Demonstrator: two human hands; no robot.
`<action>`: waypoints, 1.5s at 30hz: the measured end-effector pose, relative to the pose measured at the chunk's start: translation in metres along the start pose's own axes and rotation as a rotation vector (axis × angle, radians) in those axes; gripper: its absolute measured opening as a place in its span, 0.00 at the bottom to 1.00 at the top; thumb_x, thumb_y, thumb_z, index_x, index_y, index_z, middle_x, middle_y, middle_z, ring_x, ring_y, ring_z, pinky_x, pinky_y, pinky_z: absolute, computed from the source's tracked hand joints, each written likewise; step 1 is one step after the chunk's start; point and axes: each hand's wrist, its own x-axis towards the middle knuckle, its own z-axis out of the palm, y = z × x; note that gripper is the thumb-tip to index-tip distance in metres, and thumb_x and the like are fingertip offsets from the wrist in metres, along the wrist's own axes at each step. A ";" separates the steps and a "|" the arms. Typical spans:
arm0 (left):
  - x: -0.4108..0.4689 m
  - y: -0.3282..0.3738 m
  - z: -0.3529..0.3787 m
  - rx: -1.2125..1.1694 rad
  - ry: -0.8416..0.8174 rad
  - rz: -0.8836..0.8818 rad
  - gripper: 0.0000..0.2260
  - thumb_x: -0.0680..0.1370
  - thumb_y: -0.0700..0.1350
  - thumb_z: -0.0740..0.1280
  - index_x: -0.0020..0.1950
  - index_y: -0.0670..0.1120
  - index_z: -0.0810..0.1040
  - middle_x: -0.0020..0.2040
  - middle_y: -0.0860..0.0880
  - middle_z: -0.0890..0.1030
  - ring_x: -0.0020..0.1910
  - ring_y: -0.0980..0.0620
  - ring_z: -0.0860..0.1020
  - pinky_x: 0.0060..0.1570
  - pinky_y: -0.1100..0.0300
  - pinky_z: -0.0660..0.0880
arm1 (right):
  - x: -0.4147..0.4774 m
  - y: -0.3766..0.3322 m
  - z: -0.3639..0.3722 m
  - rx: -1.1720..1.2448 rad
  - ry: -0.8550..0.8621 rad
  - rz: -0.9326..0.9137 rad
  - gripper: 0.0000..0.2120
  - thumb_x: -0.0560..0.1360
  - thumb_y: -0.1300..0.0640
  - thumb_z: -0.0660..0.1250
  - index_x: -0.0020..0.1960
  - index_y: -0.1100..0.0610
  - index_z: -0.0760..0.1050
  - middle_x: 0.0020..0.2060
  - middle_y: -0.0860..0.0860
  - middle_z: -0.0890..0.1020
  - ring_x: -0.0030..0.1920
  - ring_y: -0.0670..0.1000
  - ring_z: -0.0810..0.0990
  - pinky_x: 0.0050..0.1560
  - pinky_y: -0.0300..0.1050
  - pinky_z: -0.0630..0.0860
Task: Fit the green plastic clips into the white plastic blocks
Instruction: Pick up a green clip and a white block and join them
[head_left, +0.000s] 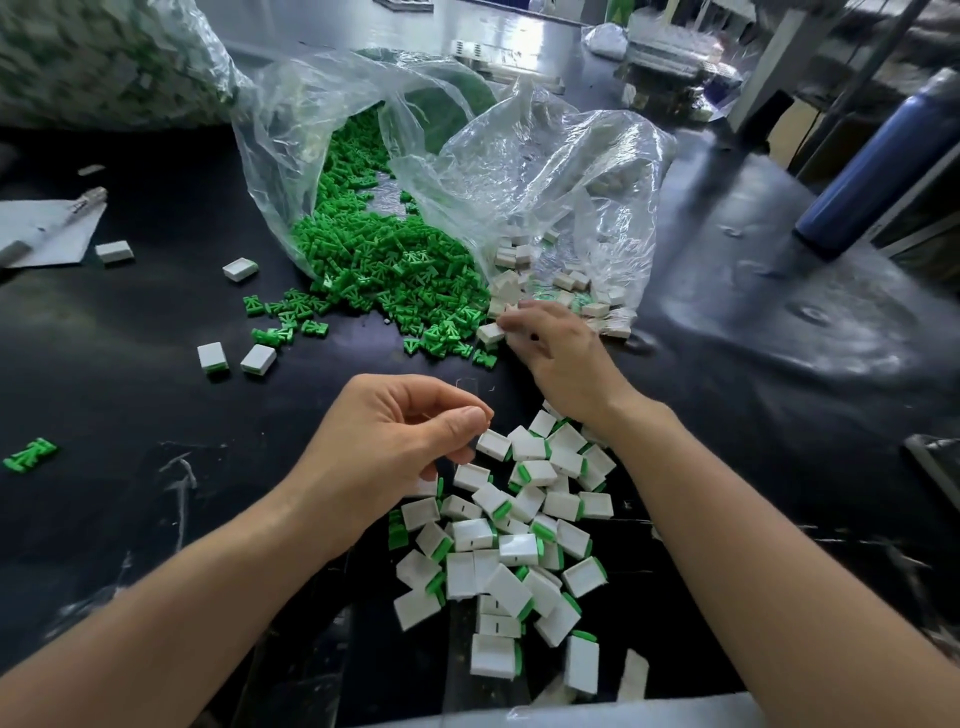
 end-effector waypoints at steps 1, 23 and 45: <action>0.000 0.000 0.000 0.005 0.002 0.001 0.06 0.72 0.39 0.70 0.36 0.46 0.84 0.36 0.44 0.84 0.30 0.57 0.79 0.28 0.68 0.72 | -0.003 -0.001 0.000 0.026 -0.009 -0.010 0.12 0.78 0.60 0.60 0.60 0.58 0.76 0.64 0.53 0.73 0.65 0.52 0.69 0.67 0.47 0.63; -0.001 0.002 0.000 0.003 0.007 0.012 0.06 0.72 0.39 0.70 0.36 0.47 0.84 0.36 0.44 0.84 0.30 0.58 0.79 0.28 0.68 0.72 | -0.017 -0.041 0.011 -0.290 -0.020 -0.040 0.16 0.76 0.55 0.63 0.64 0.52 0.73 0.61 0.51 0.71 0.62 0.53 0.66 0.59 0.44 0.59; 0.001 -0.001 -0.002 0.022 0.006 0.019 0.06 0.71 0.40 0.70 0.36 0.48 0.84 0.34 0.46 0.84 0.31 0.57 0.80 0.28 0.67 0.73 | -0.029 -0.044 0.009 -0.298 0.007 0.002 0.12 0.77 0.56 0.62 0.59 0.49 0.77 0.50 0.52 0.71 0.56 0.53 0.70 0.52 0.44 0.65</action>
